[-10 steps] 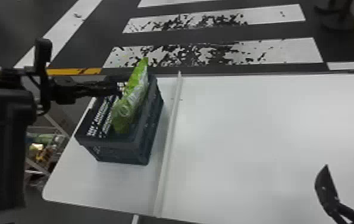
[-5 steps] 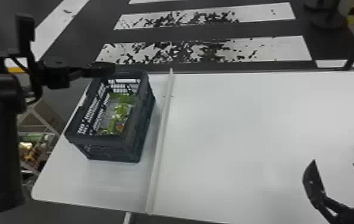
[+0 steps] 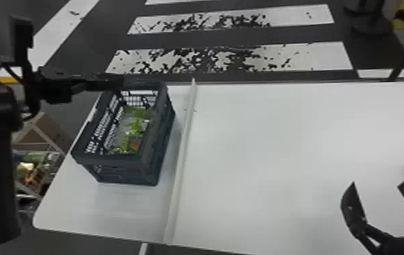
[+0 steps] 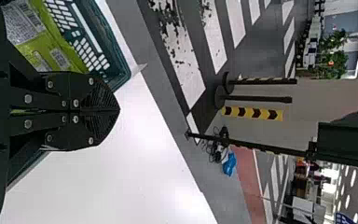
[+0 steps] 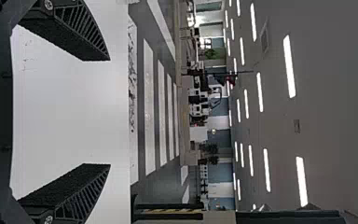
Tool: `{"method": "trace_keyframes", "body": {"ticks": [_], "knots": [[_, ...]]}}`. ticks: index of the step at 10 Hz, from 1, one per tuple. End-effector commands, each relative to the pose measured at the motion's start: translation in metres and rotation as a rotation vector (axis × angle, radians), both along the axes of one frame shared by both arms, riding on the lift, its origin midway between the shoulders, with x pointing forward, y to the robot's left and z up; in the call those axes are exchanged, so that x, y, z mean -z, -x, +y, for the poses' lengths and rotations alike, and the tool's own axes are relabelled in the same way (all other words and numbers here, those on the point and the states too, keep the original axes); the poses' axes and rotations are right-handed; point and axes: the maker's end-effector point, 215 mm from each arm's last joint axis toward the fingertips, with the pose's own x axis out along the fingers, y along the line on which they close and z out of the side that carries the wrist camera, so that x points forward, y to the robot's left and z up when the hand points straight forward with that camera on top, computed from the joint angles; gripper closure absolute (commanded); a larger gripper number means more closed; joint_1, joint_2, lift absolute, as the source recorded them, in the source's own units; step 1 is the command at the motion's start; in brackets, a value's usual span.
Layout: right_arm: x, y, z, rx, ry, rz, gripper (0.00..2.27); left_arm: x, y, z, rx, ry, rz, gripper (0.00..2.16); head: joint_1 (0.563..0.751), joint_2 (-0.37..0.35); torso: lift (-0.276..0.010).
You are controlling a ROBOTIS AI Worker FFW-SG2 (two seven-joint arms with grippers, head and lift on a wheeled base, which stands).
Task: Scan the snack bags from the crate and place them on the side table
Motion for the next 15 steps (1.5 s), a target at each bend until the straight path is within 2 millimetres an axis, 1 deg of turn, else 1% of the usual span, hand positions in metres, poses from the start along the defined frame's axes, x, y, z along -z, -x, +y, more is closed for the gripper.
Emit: {"method": "trace_keyframes", "body": {"ticks": [1, 2, 3, 4, 5, 6, 7, 9, 10, 11, 13, 15], "knots": [[-0.001, 0.0, 0.002, -0.003, -0.003, -0.001, 0.06, 0.011, 0.0, 0.009, -0.034, -0.032, 0.01, 1.95, 0.695, 0.188, -0.094], [0.0, 0.001, 0.002, -0.003, -0.003, 0.002, 0.06, 0.016, -0.001, 0.014, -0.054, -0.039, 0.018, 1.6, 0.695, 0.199, -0.094], [0.0, 0.001, 0.001, -0.002, -0.002, 0.002, 0.06, 0.022, -0.002, 0.018, -0.071, -0.058, 0.025, 1.29, 0.695, 0.204, -0.094], [0.001, 0.003, 0.001, -0.002, -0.002, 0.005, 0.06, 0.028, -0.004, 0.021, -0.082, -0.097, 0.038, 1.27, 0.695, 0.21, -0.094], [0.0, 0.003, 0.001, -0.003, -0.001, 0.003, 0.06, 0.034, -0.003, 0.024, -0.08, -0.137, 0.053, 1.03, 0.695, 0.214, -0.094], [-0.001, 0.002, 0.001, -0.002, -0.002, 0.0, 0.06, 0.039, -0.004, 0.024, -0.083, -0.155, 0.06, 0.91, 0.695, 0.216, -0.094], [-0.001, 0.002, 0.001, -0.002, -0.002, 0.0, 0.06, 0.043, -0.006, 0.023, -0.074, -0.18, 0.054, 0.58, 0.695, 0.217, -0.094], [-0.001, 0.002, 0.001, -0.002, -0.002, 0.0, 0.06, 0.06, -0.015, 0.025, -0.073, -0.271, 0.065, 0.42, 0.695, 0.22, -0.094], [0.0, 0.003, 0.001, -0.002, -0.002, 0.0, 0.06, 0.069, -0.018, 0.026, -0.082, -0.294, 0.081, 0.37, 0.695, 0.22, -0.094], [0.0, 0.004, -0.001, 0.0, -0.001, 0.001, 0.06, 0.074, -0.018, 0.027, -0.086, -0.293, 0.09, 0.36, 0.695, 0.219, -0.094], [0.001, 0.005, -0.001, 0.0, -0.002, 0.004, 0.06, 0.081, -0.017, 0.029, -0.083, -0.308, 0.098, 0.25, 0.695, 0.218, -0.094], [0.0, 0.005, 0.0, -0.001, -0.003, 0.001, 0.06, 0.086, -0.013, 0.029, -0.069, -0.317, 0.108, 0.18, 0.695, 0.219, -0.094]]}}
